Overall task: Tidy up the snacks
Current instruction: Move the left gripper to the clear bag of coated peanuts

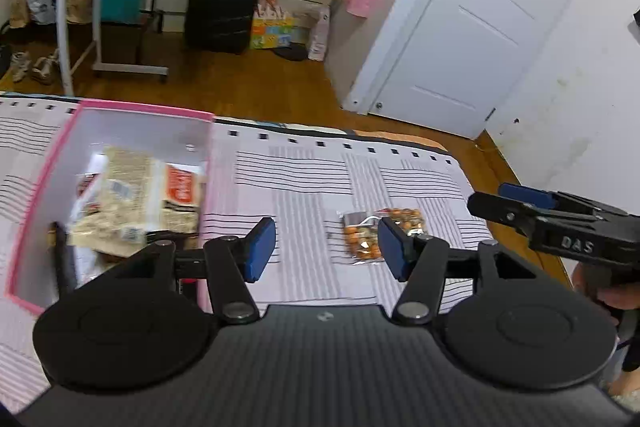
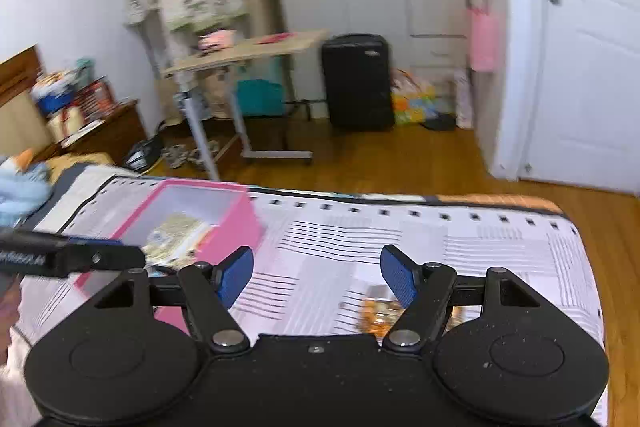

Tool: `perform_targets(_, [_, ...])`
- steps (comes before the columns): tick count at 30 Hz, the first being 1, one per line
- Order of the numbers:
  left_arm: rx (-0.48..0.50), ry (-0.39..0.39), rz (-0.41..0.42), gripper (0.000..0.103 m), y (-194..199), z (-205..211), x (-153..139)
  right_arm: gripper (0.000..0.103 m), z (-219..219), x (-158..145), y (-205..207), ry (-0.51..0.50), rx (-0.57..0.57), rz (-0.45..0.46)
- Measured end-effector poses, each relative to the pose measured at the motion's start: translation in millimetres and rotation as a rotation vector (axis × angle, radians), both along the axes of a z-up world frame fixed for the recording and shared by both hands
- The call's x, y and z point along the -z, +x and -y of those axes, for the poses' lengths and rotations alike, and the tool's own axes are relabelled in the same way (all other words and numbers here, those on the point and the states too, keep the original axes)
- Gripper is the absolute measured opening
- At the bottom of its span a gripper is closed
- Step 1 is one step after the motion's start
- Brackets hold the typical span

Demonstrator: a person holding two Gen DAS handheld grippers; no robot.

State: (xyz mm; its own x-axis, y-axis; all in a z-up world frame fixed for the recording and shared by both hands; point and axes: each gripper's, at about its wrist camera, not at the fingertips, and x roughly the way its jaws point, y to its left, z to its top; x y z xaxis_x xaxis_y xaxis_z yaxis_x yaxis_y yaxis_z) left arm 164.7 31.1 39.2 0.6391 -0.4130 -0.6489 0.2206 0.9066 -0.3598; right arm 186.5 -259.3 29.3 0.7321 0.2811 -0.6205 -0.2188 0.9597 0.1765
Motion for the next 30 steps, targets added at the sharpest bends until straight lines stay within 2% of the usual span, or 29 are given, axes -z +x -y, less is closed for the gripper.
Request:
perform_targets(4, [0.035,-0.004,-0.028,0.056,23.4,34.1,18.9,0.075,26.0,28.2,15.7,0.016,0.079,-0.006])
perform_targets(7, [0.065,0.020,-0.032,0.056,40.8,58.6,37.4,0.075,47.2,56.6,22.2,0.073,0.117,-0.070])
perform_targets(10, [0.084,0.027,-0.058,0.056,62.9,77.5,57.2,0.075,60.1,83.6,25.5,0.087,0.154,-0.135])
perform_targets(13, [0.110,0.018,-0.101,0.056,90.3,95.5,80.1,0.075,61.9,102.6,31.6,0.074,0.131,-0.184])
perform_targets(18, [0.189,0.059,-0.151,0.056,127.8,131.0,113.1,0.075,49.8,141.5,49.0,0.057,-0.017,-0.318])
perform_targets(22, [0.226,0.035,-0.170,0.056,152.5,154.7,136.7,0.075,34.2,171.7,66.1,0.029,-0.076,-0.418])
perform_targets(26, [0.226,0.014,-0.218,0.054,173.7,168.4,161.5,0.075,31.6,189.8,81.4,0.044,-0.066,-0.444])
perform_targets(30, [0.159,-0.038,-0.221,0.056,194.3,166.0,174.9,0.077,28.0,199.6,87.1,0.034,-0.063,-0.449])
